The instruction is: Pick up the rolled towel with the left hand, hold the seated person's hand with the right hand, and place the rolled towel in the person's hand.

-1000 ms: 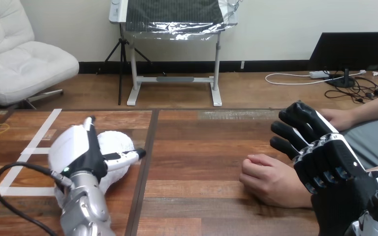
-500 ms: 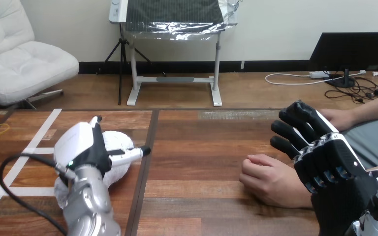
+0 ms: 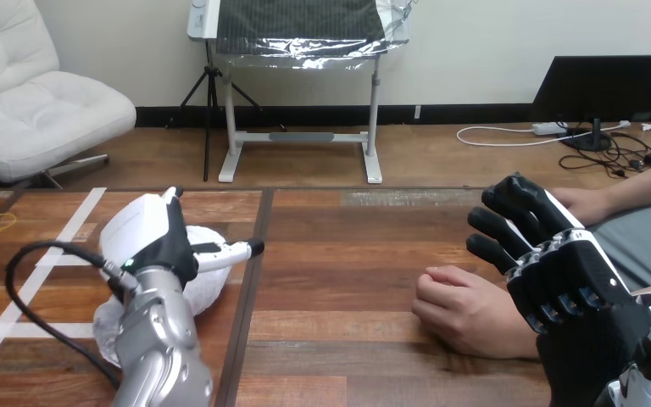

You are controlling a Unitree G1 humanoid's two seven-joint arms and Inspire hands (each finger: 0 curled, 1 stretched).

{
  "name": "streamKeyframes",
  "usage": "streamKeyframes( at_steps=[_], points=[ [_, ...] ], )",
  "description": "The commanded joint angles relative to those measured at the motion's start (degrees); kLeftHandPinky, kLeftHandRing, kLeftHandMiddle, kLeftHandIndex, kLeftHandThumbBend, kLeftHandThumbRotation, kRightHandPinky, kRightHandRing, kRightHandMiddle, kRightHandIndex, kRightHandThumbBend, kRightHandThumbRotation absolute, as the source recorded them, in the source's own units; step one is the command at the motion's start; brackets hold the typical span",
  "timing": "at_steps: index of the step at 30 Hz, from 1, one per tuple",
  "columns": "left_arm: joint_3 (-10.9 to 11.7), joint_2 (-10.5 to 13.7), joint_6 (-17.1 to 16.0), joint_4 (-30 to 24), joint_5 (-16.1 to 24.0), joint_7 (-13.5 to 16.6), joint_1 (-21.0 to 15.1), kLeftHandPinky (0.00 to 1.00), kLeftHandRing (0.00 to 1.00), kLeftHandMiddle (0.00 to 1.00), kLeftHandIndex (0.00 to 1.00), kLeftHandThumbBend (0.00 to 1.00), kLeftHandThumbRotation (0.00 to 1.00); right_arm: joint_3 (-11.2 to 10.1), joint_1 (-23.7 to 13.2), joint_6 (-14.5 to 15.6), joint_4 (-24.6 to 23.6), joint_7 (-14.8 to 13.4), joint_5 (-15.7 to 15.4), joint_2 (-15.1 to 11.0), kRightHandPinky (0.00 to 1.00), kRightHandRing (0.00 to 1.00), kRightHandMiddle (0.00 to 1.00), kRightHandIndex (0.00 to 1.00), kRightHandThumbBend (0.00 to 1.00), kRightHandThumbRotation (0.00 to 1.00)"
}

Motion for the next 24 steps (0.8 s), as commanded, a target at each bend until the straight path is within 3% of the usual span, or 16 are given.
streamKeyframes(
  at_steps=[1,13,24],
  points=[
    [-1.0,0.9,-0.6,2.9,0.5,1.7,-5.0,0.93,0.93,0.94,0.93,0.92,0.52,-0.7,-2.8,-0.4,-3.0,0.0,0.1,0.0,0.86,0.87,0.89,0.87,0.88,1.0],
    [-2.8,0.5,0.4,9.7,1.9,5.7,-8.1,0.89,0.92,0.94,0.92,0.94,0.5,-1.0,-2.9,-0.6,-3.0,0.3,0.6,-0.2,0.84,0.87,0.88,0.87,0.88,1.0],
    [-4.2,0.2,1.7,14.0,2.1,9.0,-10.2,0.98,0.95,0.96,0.94,0.92,0.46,-1.5,-3.0,-1.2,-2.8,0.7,0.7,-0.2,0.82,0.86,0.88,0.87,0.88,1.0]
  ],
)
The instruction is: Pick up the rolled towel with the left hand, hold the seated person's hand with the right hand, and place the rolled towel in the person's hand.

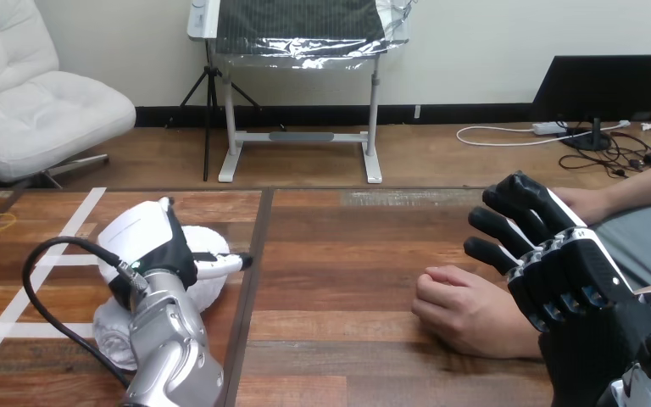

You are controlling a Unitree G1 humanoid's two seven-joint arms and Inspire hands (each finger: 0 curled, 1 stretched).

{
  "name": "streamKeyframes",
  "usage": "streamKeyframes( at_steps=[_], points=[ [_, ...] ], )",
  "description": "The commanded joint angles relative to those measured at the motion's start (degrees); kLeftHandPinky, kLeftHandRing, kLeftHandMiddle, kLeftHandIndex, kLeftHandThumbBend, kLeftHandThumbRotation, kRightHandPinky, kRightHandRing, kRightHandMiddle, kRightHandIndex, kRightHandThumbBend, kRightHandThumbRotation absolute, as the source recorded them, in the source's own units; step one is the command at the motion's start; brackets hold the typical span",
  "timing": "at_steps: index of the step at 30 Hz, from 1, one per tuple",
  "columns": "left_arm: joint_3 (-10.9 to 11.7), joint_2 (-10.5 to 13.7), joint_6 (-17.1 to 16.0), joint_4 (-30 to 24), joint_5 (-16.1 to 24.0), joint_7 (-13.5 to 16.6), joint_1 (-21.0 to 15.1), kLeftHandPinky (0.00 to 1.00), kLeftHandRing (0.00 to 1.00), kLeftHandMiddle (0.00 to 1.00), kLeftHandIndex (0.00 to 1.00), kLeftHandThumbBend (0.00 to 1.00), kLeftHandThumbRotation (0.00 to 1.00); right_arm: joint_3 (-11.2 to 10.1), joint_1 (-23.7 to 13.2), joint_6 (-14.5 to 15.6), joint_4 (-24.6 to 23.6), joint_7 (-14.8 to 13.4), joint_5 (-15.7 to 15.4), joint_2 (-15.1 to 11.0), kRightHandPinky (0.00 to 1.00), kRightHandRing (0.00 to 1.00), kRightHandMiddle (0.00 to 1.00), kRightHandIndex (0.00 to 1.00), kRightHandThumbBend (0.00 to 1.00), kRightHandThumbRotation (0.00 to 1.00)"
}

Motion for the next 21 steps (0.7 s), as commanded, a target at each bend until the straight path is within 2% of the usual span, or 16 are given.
streamKeyframes(
  at_steps=[1,16,21],
  points=[
    [-1.3,0.3,0.3,1.7,1.8,2.7,-5.6,0.99,0.96,0.96,0.94,0.92,0.46,-1.1,-2.8,-1.1,-2.8,0.3,0.4,-0.2,0.82,0.86,0.88,0.86,0.88,1.0],
    [-1.9,0.2,1.7,3.5,1.1,5.4,-6.6,1.0,1.0,1.0,0.98,0.93,0.46,-1.4,-3.1,-1.0,-2.8,1.3,1.7,-0.4,0.8,0.85,0.87,0.86,0.89,1.0],
    [-2.0,0.3,1.8,4.5,1.1,6.2,-6.8,1.0,1.0,1.0,0.98,0.93,0.46,-1.7,-3.1,-0.9,-3.0,1.1,1.0,-0.2,0.8,0.85,0.87,0.85,0.89,1.0]
  ],
)
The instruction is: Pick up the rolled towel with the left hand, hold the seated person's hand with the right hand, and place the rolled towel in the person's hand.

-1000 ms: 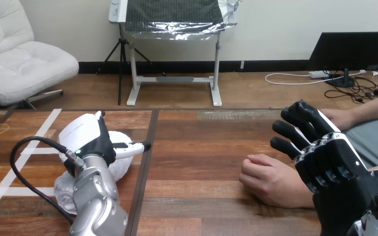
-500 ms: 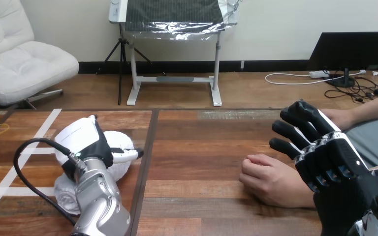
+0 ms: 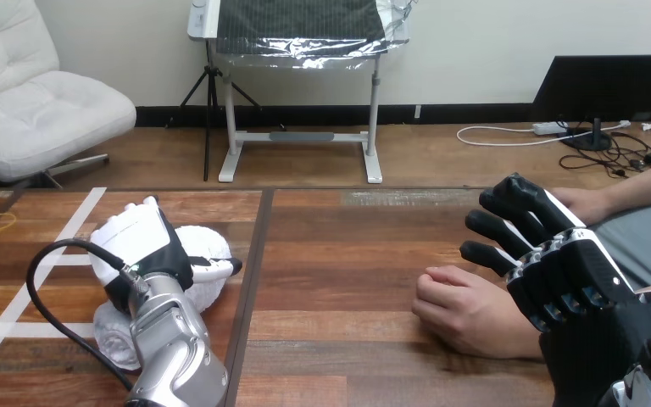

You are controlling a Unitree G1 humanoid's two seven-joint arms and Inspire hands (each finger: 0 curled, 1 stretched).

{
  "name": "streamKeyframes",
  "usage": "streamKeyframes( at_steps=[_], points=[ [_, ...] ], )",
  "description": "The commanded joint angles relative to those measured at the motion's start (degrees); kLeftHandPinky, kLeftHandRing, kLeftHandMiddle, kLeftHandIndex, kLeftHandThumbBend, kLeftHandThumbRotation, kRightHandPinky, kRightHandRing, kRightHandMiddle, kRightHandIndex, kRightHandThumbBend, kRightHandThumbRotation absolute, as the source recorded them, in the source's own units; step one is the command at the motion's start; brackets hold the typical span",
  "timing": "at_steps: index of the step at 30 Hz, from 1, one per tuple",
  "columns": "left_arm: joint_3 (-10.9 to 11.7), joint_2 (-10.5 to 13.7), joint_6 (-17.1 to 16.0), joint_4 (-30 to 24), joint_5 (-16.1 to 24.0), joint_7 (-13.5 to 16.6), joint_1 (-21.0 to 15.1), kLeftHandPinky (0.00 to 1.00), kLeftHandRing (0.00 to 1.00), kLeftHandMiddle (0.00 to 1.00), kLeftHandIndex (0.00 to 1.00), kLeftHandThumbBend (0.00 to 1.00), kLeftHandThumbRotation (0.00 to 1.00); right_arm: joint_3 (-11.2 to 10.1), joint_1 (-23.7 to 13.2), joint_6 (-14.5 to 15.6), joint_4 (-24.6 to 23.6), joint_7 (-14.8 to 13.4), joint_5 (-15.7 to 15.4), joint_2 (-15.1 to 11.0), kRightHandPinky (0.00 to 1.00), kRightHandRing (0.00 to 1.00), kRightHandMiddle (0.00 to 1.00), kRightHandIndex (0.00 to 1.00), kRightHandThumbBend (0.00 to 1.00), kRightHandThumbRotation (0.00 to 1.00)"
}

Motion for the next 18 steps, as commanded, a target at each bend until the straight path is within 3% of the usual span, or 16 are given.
streamKeyframes(
  at_steps=[1,13,18],
  points=[
    [-0.6,0.5,0.1,0.6,1.2,2.2,-5.5,1.0,1.0,1.0,0.98,0.93,0.46,-1.1,-3.0,-0.9,-3.0,0.1,0.5,-0.2,0.8,0.85,0.87,0.85,0.89,1.0],
    [-1.0,0.6,1.0,3.5,1.1,3.2,-6.7,1.0,1.0,1.0,0.99,0.93,0.45,-0.9,-3.3,-0.8,-3.0,0.3,0.7,0.0,0.79,0.85,0.87,0.85,0.89,1.0],
    [-1.6,0.9,2.0,4.8,1.0,1.3,-7.5,1.0,1.0,1.0,0.99,0.92,0.47,-1.1,-3.5,-1.1,-2.8,0.3,0.3,0.1,0.79,0.85,0.87,0.85,0.89,1.0]
  ],
)
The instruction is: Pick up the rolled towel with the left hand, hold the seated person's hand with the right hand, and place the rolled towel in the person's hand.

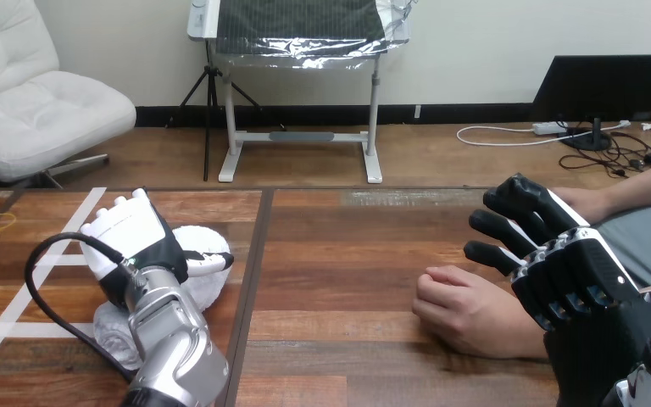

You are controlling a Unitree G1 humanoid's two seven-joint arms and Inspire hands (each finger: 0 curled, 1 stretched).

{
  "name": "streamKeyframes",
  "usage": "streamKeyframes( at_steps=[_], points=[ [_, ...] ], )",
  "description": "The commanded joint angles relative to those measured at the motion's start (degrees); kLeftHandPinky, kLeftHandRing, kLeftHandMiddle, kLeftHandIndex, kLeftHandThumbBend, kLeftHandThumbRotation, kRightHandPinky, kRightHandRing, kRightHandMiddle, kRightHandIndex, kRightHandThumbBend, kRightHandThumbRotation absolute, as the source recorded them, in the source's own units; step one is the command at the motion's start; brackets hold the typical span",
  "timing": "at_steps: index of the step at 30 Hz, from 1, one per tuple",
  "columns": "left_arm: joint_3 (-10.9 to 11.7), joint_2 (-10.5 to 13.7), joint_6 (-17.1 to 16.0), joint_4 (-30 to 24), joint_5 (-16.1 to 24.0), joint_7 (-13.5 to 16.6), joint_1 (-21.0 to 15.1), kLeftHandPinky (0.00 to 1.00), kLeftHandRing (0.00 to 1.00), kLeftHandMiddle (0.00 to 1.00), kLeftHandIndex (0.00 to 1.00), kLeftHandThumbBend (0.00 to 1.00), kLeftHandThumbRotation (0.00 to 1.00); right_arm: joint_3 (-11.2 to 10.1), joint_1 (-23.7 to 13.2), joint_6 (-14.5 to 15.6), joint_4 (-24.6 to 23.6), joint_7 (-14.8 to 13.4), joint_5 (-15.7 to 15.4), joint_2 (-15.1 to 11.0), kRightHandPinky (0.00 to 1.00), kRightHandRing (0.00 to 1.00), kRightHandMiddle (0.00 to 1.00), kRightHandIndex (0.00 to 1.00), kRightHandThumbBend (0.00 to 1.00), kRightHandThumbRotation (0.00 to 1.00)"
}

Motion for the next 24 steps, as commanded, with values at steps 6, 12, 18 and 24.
streamKeyframes(
  at_steps=[6,12,18,24],
  points=[
    [-1.9,0.9,1.8,2.4,0.6,-2.3,-5.9,1.0,1.0,1.0,0.98,0.92,0.5,-0.4,-3.3,-0.8,-3.1,0.3,0.7,0.0,0.79,0.85,0.87,0.85,0.9,1.0],
    [-2.6,0.8,4.2,3.7,0.2,-5.5,-7.3,1.0,0.98,0.98,0.96,0.91,0.51,-0.5,-3.4,-0.9,-3.2,0.2,0.5,0.1,0.79,0.84,0.86,0.85,0.9,1.0],
    [-3.1,0.9,5.7,4.3,-0.4,-8.0,-8.3,0.99,0.93,0.94,0.91,0.91,0.51,-0.6,-3.2,-0.8,-3.4,0.0,0.3,0.2,0.79,0.84,0.86,0.85,0.91,1.0],
    [-4.8,1.6,7.2,4.1,0.4,-11.5,-9.0,0.85,0.87,0.89,0.86,0.91,0.51,-0.8,-3.3,-0.9,-3.3,0.1,0.5,0.1,0.79,0.84,0.86,0.85,0.91,1.0]
  ],
)
